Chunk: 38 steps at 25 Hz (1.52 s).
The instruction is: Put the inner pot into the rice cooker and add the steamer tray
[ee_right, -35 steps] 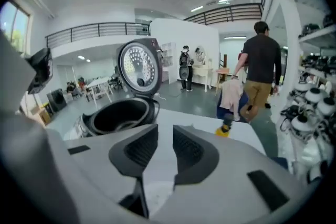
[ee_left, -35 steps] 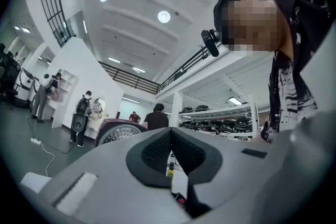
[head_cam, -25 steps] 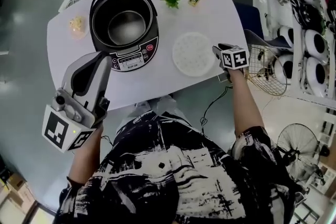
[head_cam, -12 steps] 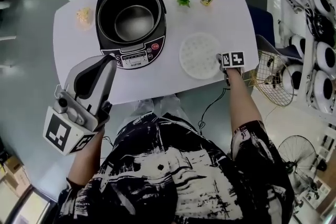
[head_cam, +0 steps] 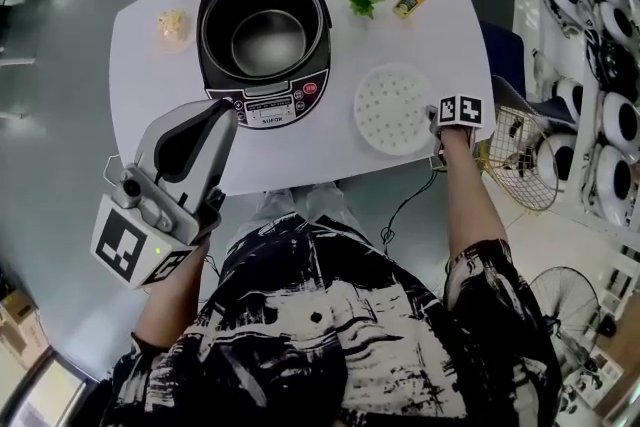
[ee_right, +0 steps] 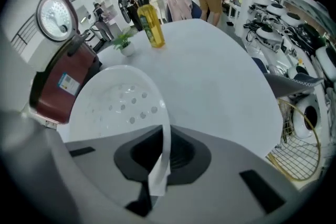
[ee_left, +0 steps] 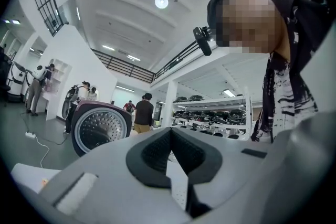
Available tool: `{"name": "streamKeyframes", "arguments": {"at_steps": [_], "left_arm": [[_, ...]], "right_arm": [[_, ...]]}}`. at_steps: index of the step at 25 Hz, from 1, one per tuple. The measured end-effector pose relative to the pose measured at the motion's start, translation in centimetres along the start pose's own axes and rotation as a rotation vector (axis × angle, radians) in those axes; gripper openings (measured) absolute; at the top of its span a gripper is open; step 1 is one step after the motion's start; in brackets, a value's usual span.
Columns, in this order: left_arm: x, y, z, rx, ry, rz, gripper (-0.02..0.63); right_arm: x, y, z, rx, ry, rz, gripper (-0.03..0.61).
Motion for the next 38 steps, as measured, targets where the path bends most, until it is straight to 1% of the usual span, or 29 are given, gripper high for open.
{"name": "streamKeyframes", "arguments": {"at_steps": [3,7,10,12,14,16,18,20,22,25,29,32,38], "left_arm": [[0.1,-0.5,-0.3,0.032,0.010,0.000,0.005],[-0.2,-1.2,-1.0,0.078,0.021,-0.002,0.005],[-0.6,-2.1,-2.0,0.107,0.018,-0.001,0.005],[-1.0,-2.7,-3.0,0.124,0.005,0.004,0.005],[-1.5,-3.2,-4.2,0.138,-0.014,0.010,0.005],[-2.0,-3.5,-5.8,0.149,-0.037,0.015,0.005],[-2.3,-3.6,-7.4,0.155,-0.061,0.017,0.005],[-2.5,-3.2,-9.3,0.162,-0.093,0.020,0.005],[-2.8,-2.4,-11.4,0.175,-0.130,0.023,0.005],[-3.6,-1.5,-13.8,0.182,-0.175,0.017,0.005],[-4.0,-2.8,-15.0,0.175,-0.217,0.011,0.005],[-4.3,-3.2,-15.5,0.176,-0.239,0.007,0.005],[-5.1,-3.2,-16.2,0.187,-0.243,-0.002,0.005]], "right_arm": [[-1.0,-3.4,-4.1,0.084,-0.035,-0.036,0.000],[-4.3,-9.9,-11.5,0.248,-0.098,-0.097,0.000],[-9.5,-15.0,-17.1,0.362,-0.149,-0.194,0.000],[-14.3,-18.3,-19.8,0.418,-0.184,-0.283,0.000],[-19.7,-20.9,-21.1,0.447,-0.219,-0.363,0.000],[-24.8,-22.6,-20.9,0.447,-0.243,-0.423,0.000],[-28.9,-23.3,-19.5,0.422,-0.255,-0.457,0.000],[-32.1,-23.2,-17.1,0.376,-0.258,-0.477,0.000],[-34.3,-22.7,-14.1,0.322,-0.238,-0.493,0.000],[-35.5,-22.0,-10.0,0.248,-0.180,-0.500,0.000],[-35.3,-22.2,-8.7,0.205,-0.101,-0.515,0.000],[-35.4,-22.4,-8.3,0.199,-0.044,-0.551,0.000],[-36.1,-22.2,-7.8,0.222,0.053,-0.682,0.003]]}}
Point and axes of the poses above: the fingertips, and each gripper's own axes: z forward along the fingers, x to its right, y out of its underside, the point moved 2 cm from there along -z, backward along the fingers, and after that the axes turned 7 degrees about y, right-handed, at the moved point
